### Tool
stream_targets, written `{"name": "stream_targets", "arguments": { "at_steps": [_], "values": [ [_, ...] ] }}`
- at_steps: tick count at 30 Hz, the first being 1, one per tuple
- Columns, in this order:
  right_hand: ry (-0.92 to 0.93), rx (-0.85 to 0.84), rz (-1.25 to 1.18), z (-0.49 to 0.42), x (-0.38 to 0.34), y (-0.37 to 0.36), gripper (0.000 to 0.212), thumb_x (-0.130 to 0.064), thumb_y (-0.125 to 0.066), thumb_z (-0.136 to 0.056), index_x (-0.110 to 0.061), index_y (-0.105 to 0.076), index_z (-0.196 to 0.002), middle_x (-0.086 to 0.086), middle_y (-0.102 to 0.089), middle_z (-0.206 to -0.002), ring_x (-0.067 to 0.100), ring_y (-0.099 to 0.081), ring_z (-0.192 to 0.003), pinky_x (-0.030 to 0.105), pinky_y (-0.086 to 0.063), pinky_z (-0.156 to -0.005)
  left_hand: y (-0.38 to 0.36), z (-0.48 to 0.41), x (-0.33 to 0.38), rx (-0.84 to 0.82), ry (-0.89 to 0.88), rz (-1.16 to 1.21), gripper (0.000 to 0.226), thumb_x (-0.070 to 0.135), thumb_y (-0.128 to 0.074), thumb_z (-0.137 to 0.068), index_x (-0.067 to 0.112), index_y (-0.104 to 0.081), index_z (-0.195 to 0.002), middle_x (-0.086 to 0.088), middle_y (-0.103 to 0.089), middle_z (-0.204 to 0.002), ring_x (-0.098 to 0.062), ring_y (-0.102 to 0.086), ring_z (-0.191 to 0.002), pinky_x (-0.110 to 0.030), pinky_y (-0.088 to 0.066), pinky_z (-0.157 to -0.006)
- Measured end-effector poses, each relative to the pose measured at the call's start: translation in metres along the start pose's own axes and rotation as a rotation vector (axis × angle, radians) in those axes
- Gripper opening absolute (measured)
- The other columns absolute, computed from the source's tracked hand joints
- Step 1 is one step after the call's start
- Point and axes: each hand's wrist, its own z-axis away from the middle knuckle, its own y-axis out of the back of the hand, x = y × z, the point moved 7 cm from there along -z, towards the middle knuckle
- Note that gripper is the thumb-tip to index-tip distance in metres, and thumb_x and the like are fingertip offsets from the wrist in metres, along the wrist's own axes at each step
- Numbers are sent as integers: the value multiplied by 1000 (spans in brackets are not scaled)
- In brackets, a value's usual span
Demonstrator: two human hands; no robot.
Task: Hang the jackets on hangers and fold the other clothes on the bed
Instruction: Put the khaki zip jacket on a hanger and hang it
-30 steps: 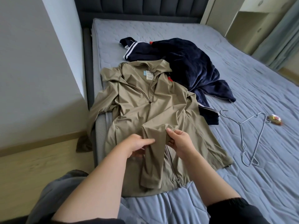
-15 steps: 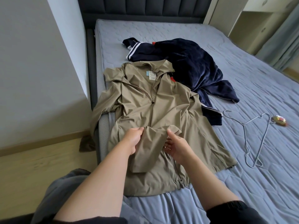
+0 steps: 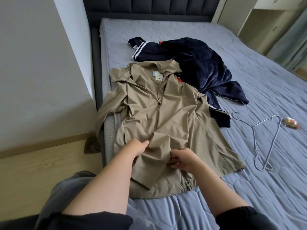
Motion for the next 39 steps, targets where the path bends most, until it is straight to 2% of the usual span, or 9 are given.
{"name": "stream_targets", "arguments": {
  "at_steps": [3, 6, 10, 14, 18, 22, 26, 32, 39],
  "values": [
    [-54, -46, -341, -4, 6, -3, 19, -20, -53, -97, -7, -59, -108, 13, -65, -89, 24, -64, -75, 31, -57, -57, -22, 7, 4, -226, -36, 155, 62, 51, -65, -83, 1, -62, -120, -10, -65, -111, -25, -63, -99, -29, -49, -84],
    [-80, -36, -323, -1, 7, 1, 13, -11, -47, -97, -6, -58, -91, 7, -61, -64, 19, -61, -61, 27, -55, -50, -34, 15, 6, -391, 10, 275, 23, 8, -64, -88, 2, -64, -111, -11, -63, -90, -20, -60, -78, -29, -49, -67],
    [55, 256, 56, -1, -6, 30, 20, -15, -47, -94, -2, -56, -82, 12, -63, -66, 23, -60, -50, 27, -51, -47, -3, 0, 6, -18, -79, -64, 43, 8, -56, -87, 10, -55, -130, -11, -58, -129, -27, -55, -118, -32, -45, -94],
    [323, 576, 134, -9, -39, 67, 23, -25, -47, -86, -7, -60, -90, 7, -64, -69, 25, -64, -65, 38, -54, -63, 16, -6, 19, 228, -164, 108, 34, 15, -44, -92, 21, -55, -124, -4, -58, -127, -25, -53, -117, -29, -42, -92],
    [384, 600, 207, -31, -63, 76, 20, -22, -51, -89, -16, -51, -108, 0, -58, -95, 18, -54, -89, 27, -38, -76, 6, -20, 37, 198, -210, 210, 31, 23, -44, -94, 18, -55, -122, -5, -61, -123, -26, -55, -113, -30, -43, -90],
    [339, 525, 117, -69, -83, 82, 18, -29, -50, -81, -24, -39, -68, -5, -43, -67, 14, -42, -64, 26, -32, -54, -2, -33, 55, 104, -214, 313, 34, 40, -43, -96, 14, -58, -114, -3, -60, -113, -24, -53, -106, -28, -36, -80],
    [277, 590, -21, -102, -111, 103, 26, -31, -58, -80, -14, -49, -62, 0, -48, -61, 19, -46, -61, 31, -41, -66, -3, -60, 77, 6, -203, 407, 43, 45, -49, -90, 15, -55, -121, -4, -62, -116, -23, -56, -108, -32, -42, -88],
    [246, 585, -122, -147, -153, 122, 44, -42, -67, -83, -4, -60, -105, 8, -62, -93, 26, -60, -91, 36, -51, -85, -9, -90, 98, -13, -202, 489, 55, 27, -63, -84, 12, -49, -134, -8, -60, -126, -27, -57, -114, -38, -46, -98],
    [201, 473, -269, -194, -194, 131, 45, -34, -65, -88, -10, -57, -125, 7, -65, -119, 24, -63, -102, 42, -49, -97, -9, -114, 112, 68, -290, 449, 47, 11, -61, -82, 14, -54, -129, -9, -66, -116, -25, -59, -108, -30, -46, -87]
  ]
}}
